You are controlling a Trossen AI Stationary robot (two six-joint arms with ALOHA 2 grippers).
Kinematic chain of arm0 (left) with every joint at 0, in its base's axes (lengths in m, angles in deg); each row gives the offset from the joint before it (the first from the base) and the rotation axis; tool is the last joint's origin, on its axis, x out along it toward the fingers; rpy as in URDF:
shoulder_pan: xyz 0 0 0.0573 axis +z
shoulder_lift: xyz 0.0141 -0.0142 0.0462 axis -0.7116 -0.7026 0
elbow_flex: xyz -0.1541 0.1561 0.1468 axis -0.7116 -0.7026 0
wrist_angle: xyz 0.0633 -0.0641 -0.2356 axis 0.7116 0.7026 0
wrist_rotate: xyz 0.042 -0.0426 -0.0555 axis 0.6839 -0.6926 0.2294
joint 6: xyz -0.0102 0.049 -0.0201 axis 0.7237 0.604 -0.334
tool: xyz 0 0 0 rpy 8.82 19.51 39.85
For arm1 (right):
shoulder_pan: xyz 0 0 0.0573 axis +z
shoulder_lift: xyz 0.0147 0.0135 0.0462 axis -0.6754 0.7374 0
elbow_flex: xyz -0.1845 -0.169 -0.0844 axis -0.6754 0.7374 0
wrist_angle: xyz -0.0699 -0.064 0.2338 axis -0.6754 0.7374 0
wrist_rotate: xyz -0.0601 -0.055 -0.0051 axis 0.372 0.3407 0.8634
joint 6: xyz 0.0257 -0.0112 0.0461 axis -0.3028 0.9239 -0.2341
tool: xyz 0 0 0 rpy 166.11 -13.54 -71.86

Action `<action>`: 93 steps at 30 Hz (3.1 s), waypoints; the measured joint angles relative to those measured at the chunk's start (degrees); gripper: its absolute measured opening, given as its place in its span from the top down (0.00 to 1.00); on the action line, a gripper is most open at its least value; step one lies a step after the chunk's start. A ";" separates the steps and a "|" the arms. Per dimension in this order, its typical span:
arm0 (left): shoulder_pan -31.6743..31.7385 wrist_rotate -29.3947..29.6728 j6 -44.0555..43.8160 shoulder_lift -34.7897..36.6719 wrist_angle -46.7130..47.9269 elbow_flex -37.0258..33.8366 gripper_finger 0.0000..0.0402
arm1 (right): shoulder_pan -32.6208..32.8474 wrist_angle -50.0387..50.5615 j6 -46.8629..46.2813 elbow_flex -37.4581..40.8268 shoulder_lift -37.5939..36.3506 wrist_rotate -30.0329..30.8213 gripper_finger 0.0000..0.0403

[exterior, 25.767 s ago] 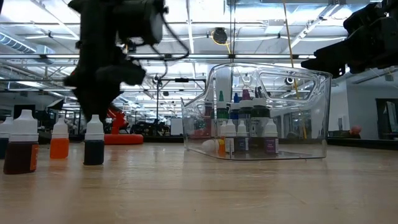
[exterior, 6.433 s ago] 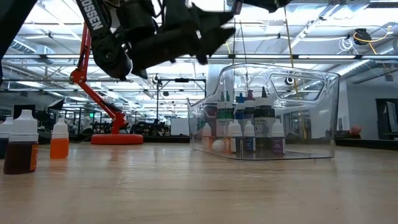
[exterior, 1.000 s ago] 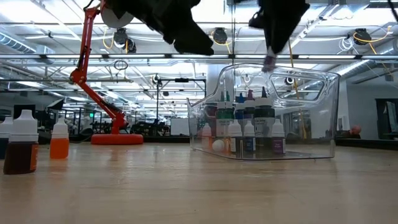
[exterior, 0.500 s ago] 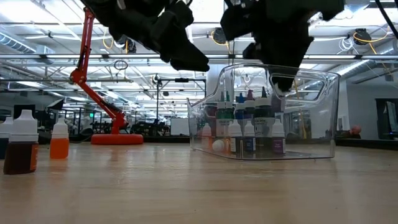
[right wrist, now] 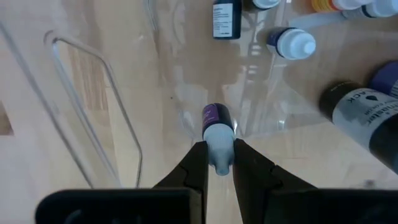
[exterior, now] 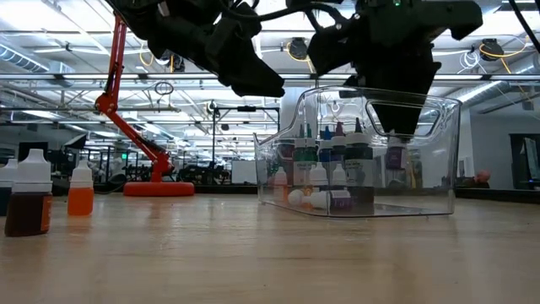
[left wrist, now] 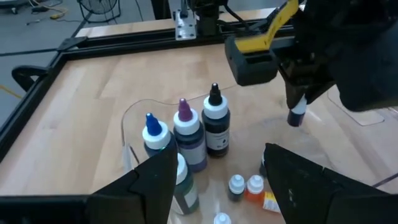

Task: Pick & Place food coloring
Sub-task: Put the purple food coloring bottle into the transparent container, then put the orange food coloring bottle into the transparent container

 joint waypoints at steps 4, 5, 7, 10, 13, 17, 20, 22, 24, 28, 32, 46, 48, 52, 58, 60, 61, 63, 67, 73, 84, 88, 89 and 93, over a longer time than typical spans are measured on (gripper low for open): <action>-0.02 -0.01 -0.41 0.00 -0.19 0.00 0.40 | -0.04 -0.07 0.46 0.06 -0.03 0.15 0.90; -0.02 0.00 -0.49 0.00 -0.18 0.00 0.40 | -0.20 -0.97 0.81 0.51 -0.05 0.15 0.90; -0.02 0.00 -0.50 0.00 -0.26 0.00 0.40 | -0.57 -2.96 1.37 1.76 -0.01 -0.42 0.90; -0.02 0.00 -0.52 0.00 -0.29 0.00 0.40 | -1.15 -5.89 2.20 3.65 -0.01 -1.26 0.90; -0.02 0.00 -0.58 0.00 -0.29 0.00 0.40 | -1.44 -7.83 2.38 5.12 -0.01 -1.25 0.90; -0.02 0.00 -0.70 0.00 -0.32 0.00 0.40 | -1.62 -8.89 3.05 6.70 -0.01 -1.27 0.90; -0.02 0.02 -0.67 0.02 -0.55 0.00 0.40 | -1.64 -10.44 3.43 8.19 -0.01 -1.25 0.90; -0.02 0.02 -0.68 0.00 -0.74 0.00 0.40 | -1.64 -10.99 3.44 9.04 -0.01 -1.27 0.90; -0.02 0.02 -0.73 0.00 -0.75 0.00 0.40 | -1.64 -11.45 3.45 9.69 -0.10 -1.25 0.90; -0.02 0.02 -0.87 0.00 -0.75 0.00 0.40 | -1.64 -12.03 3.45 10.01 -0.14 -1.27 0.90; -0.02 0.02 -0.94 0.00 -0.74 0.00 0.40 | -1.64 -12.62 3.45 10.05 -0.14 -1.27 0.90; -0.02 0.02 -0.94 0.00 -0.91 0.00 0.40 | -1.64 -11.73 -1.90 10.19 -2.79 -1.25 0.57; -0.02 0.03 -0.97 0.00 -0.95 0.00 0.40 | -1.64 -11.84 -3.23 10.19 -5.01 -1.20 0.57; -0.02 0.03 -1.11 0.00 -1.10 0.01 0.40 | -1.64 -13.08 -5.74 10.19 -10.24 -0.93 0.58; -0.02 -2.78 0.08 0.00 -0.68 0.02 0.40 | -1.41 -13.53 -8.98 10.19 -20.77 3.13 0.59; -0.02 -6.32 1.44 0.83 0.54 -0.08 0.40 | -0.06 -14.15 -9.39 11.04 -25.45 8.66 0.59; -0.02 -7.84 1.77 1.59 0.86 -0.41 0.40 | 0.89 -15.16 -9.50 12.19 -28.11 12.06 0.59; -0.13 -9.76 2.28 2.84 -0.29 -1.07 0.40 | 2.99 -18.43 -9.62 16.00 -33.98 18.29 0.59; -0.34 -9.40 2.01 8.73 -2.29 -7.12 0.40 | 6.32 -29.52 -9.29 27.68 -45.91 26.36 0.59; -2.56 0.47 -3.23 23.76 -4.63 -18.47 0.40 | 7.16 -49.36 -3.69 46.97 -60.29 27.61 0.60; -16.38 19.18 -9.69 39.04 4.46 -22.73 0.40 | 7.17 -67.04 4.58 67.29 -80.24 27.75 0.60; -22.33 27.50 -18.26 41.54 12.56 -21.75 0.40 | 7.19 -71.63 6.66 72.10 -85.45 27.67 0.60; -23.34 30.13 -23.47 41.67 18.85 -20.64 0.40 | 7.15 -72.64 7.29 72.91 -86.40 27.73 0.60; -27.31 36.45 -42.36 37.03 36.92 -15.49 0.40 | 7.15 -73.80 9.75 74.88 -89.45 27.94 0.60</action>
